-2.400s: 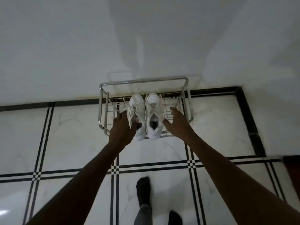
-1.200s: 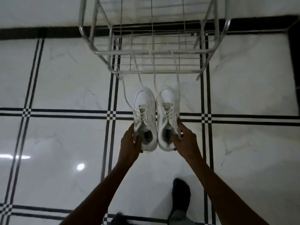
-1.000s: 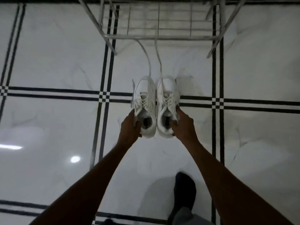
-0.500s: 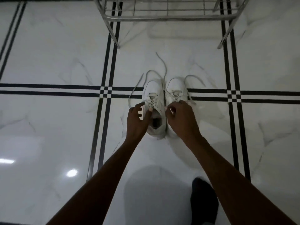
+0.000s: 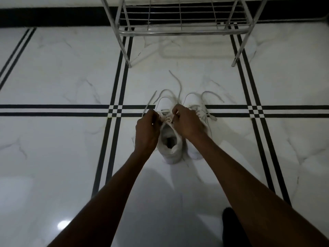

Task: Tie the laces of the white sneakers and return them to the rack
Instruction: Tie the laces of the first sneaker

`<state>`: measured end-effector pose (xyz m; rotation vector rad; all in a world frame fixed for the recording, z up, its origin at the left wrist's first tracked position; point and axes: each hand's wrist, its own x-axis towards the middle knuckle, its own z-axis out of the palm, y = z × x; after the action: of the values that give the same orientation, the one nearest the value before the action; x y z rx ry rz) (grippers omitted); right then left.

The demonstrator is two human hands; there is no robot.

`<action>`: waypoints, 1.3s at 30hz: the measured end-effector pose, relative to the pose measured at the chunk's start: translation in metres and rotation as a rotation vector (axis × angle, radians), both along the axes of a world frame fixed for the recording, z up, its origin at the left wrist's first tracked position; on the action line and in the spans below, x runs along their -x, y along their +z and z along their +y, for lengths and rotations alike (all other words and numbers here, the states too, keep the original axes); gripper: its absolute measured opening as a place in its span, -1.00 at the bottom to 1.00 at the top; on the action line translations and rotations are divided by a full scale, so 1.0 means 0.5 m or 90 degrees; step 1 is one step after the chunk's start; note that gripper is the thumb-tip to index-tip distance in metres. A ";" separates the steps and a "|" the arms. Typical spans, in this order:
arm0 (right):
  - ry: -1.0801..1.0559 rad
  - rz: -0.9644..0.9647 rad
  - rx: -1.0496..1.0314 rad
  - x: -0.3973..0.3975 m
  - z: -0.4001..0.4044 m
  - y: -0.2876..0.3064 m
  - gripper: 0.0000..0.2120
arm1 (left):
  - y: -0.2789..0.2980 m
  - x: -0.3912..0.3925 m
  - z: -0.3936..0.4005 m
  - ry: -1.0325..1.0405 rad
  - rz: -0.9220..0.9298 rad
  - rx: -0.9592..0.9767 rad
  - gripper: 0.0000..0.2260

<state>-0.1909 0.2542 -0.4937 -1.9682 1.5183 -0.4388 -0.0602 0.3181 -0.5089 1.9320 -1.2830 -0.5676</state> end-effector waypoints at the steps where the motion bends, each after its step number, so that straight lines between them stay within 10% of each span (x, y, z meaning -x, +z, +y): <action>1: -0.009 0.001 0.003 -0.002 0.006 0.004 -0.87 | 0.004 0.002 0.002 0.002 -0.022 -0.009 -0.92; 7: -0.095 -0.035 -0.042 -0.007 0.042 0.013 -0.84 | 0.012 0.006 0.015 0.044 0.003 -0.057 -0.88; 15: -0.150 -0.360 -0.273 -0.019 0.027 0.040 -0.91 | 0.053 -0.044 0.025 0.009 0.433 -0.018 -0.76; 23: 0.249 -0.193 -0.272 -0.011 0.001 0.107 -0.84 | 0.131 -0.066 -0.034 -0.162 0.286 0.052 -0.73; 39: 0.015 -0.179 0.036 0.017 -0.019 0.098 -0.88 | 0.062 -0.047 -0.018 -0.159 0.247 -0.067 -0.72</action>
<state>-0.1996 0.2447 -0.4449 -1.8722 1.3164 -0.7224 -0.0367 0.3089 -0.4777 1.6447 -1.2641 -1.0979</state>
